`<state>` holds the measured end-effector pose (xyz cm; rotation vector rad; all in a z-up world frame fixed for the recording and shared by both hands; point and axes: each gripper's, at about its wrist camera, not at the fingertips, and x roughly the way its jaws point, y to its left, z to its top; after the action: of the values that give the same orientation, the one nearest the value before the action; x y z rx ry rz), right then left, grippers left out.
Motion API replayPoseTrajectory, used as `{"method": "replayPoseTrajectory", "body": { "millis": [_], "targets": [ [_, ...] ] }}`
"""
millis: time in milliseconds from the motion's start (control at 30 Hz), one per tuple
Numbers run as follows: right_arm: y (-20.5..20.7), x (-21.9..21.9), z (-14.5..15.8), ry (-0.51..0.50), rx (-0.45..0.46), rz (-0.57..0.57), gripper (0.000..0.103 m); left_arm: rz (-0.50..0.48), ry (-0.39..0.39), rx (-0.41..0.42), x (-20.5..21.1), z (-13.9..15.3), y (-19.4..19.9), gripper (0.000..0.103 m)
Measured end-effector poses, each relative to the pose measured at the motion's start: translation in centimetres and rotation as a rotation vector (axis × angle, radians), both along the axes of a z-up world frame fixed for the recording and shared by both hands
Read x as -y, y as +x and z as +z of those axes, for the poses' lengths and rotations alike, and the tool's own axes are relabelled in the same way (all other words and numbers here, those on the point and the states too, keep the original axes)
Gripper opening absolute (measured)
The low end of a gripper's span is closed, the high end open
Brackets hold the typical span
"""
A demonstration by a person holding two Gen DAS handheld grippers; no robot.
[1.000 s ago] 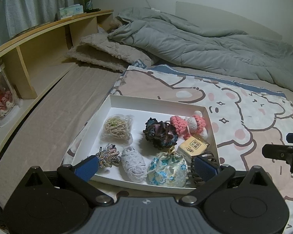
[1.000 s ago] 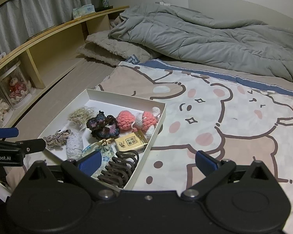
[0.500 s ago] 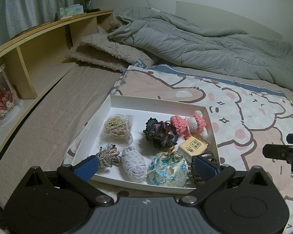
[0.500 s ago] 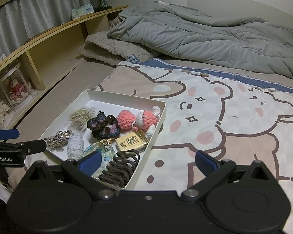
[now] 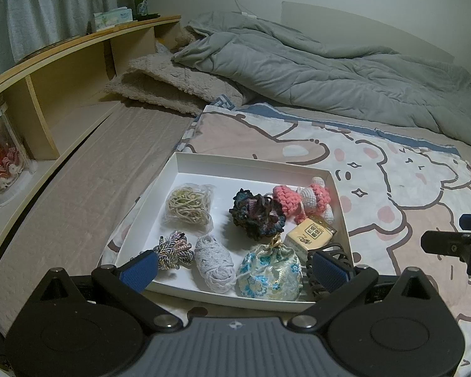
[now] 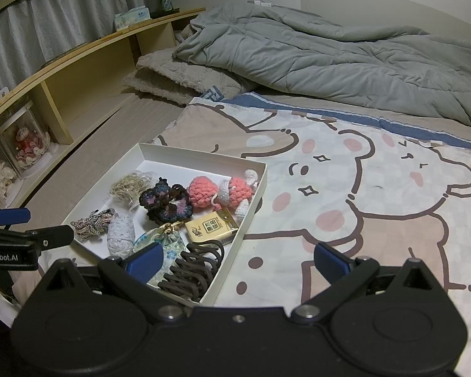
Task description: Organize objects
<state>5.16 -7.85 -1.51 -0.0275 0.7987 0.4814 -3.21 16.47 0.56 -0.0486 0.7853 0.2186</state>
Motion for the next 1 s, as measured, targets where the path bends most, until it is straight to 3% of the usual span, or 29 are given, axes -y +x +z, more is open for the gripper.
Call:
{"method": "replayPoseTrajectory", "body": {
  "millis": [1000],
  "targets": [
    [0.19,0.13,-0.05,0.005,-0.005,0.001,0.103,-0.005,0.000,-0.003,0.15,-0.46,-0.09,0.103]
  ]
}}
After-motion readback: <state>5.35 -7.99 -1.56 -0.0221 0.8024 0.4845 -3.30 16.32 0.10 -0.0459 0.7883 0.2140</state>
